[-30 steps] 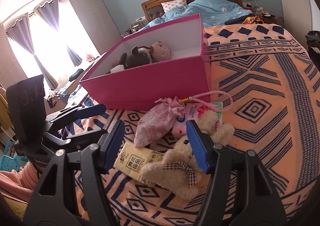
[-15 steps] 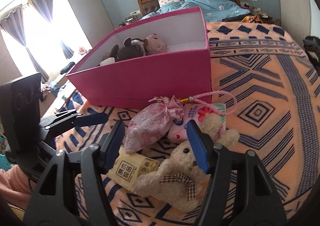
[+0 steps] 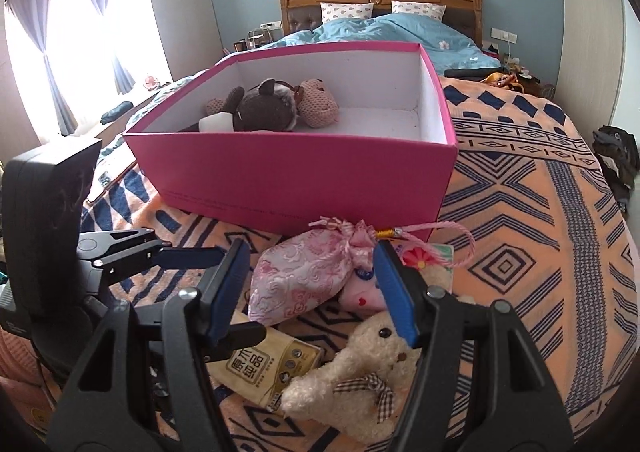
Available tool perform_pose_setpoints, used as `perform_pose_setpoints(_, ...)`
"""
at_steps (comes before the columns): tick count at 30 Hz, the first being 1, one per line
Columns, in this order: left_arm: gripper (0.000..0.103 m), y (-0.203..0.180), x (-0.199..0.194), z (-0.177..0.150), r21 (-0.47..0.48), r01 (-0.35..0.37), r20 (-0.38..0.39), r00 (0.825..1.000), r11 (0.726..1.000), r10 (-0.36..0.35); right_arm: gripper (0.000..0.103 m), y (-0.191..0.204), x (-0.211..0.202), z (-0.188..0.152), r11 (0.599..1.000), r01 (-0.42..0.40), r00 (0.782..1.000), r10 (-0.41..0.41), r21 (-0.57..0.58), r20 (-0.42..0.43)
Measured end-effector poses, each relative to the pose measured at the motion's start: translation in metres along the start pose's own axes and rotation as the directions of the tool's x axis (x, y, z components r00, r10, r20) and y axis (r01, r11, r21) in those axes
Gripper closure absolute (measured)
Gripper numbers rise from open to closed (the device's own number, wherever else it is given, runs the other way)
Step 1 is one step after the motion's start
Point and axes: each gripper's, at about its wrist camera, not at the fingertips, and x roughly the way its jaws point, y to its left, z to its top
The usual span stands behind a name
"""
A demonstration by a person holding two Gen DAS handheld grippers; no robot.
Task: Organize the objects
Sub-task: 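Close the right gripper on the cream teddy with plaid bow, then lift the cream teddy with the right gripper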
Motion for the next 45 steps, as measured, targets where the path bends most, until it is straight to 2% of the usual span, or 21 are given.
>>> perform_pose_setpoints(11,0.024,0.002,0.009,0.001,-0.012,-0.001,-0.022,1.0,1.0,0.001,0.037,-0.012,0.007,-0.001,0.999,-0.03,0.999,0.031,0.042,-0.018)
perform_pose_setpoints(17,0.029,0.002,0.012,0.003,-0.017,0.016,-0.033,0.999,1.0,-0.017,0.037,-0.025,0.015,0.0,0.994,-0.052,0.998,0.056,0.1,-0.038)
perform_pose_setpoints(20,0.037,0.004,0.014,0.005,-0.027,0.036,-0.038,0.999,0.999,-0.037,0.037,-0.031,0.022,0.001,0.988,-0.076,0.995,0.084,0.134,-0.06)
perform_pose_setpoints(24,0.042,0.003,0.016,0.006,-0.025,0.055,-0.04,0.998,0.998,-0.056,0.043,-0.037,0.031,-0.001,0.978,-0.111,0.988,0.127,0.177,-0.084)
perform_pose_setpoints(26,0.044,0.001,0.018,0.008,-0.023,0.061,-0.042,0.997,0.998,-0.062,0.046,-0.039,0.032,-0.001,0.973,-0.131,0.986,0.148,0.192,-0.081)
perform_pose_setpoints(28,0.047,0.0,0.02,0.01,-0.023,0.07,-0.045,0.996,0.997,-0.071,0.055,-0.04,0.033,0.0,0.968,-0.144,0.983,0.163,0.204,-0.08)
perform_pose_setpoints(34,0.05,-0.003,0.022,0.014,-0.025,0.079,-0.04,0.996,0.997,-0.08,0.066,-0.047,0.03,-0.003,0.954,-0.169,0.98,0.19,0.247,-0.064)
perform_pose_setpoints(38,0.05,-0.006,0.019,0.014,-0.011,0.079,-0.03,0.996,0.997,-0.079,0.067,-0.045,0.021,-0.006,0.953,-0.186,0.979,0.2,0.24,-0.033)
perform_pose_setpoints(42,0.05,-0.003,0.018,0.013,-0.03,0.059,-0.037,0.998,0.998,-0.06,0.064,-0.046,0.006,-0.01,0.959,-0.166,0.984,0.176,0.232,-0.022)
perform_pose_setpoints(45,0.05,-0.003,0.009,0.01,-0.016,0.056,-0.012,0.998,0.998,-0.057,0.061,-0.057,-0.015,-0.018,0.959,-0.144,0.989,0.145,0.243,0.012)
